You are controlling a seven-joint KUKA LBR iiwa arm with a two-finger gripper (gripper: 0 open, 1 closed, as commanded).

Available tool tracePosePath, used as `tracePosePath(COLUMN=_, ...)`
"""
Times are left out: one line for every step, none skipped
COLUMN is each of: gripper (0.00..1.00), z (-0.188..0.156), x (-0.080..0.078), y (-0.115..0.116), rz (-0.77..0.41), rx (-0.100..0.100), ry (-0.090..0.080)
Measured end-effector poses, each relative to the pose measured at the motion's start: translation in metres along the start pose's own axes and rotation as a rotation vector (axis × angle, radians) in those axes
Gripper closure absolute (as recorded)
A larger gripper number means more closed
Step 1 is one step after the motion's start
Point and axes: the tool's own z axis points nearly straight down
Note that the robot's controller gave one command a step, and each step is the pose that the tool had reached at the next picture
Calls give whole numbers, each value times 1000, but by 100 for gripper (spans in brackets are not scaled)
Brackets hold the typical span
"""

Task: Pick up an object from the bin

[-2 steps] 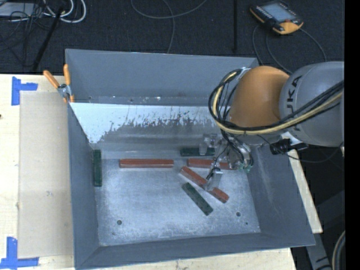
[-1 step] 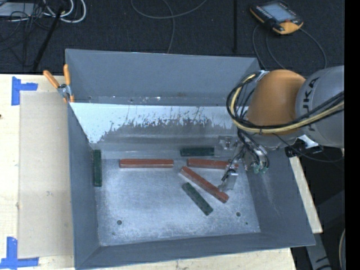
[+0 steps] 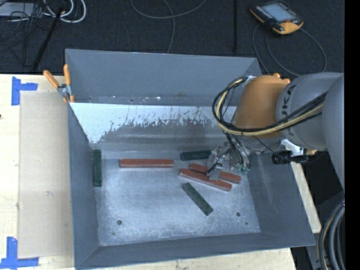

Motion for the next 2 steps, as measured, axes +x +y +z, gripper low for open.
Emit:
tracePosePath(gripper=0, z=3, x=3, y=0, rz=0, rx=1, ry=10)
tracePosePath(gripper=100, z=2, x=2, y=0, rz=0, rx=0, ry=4)
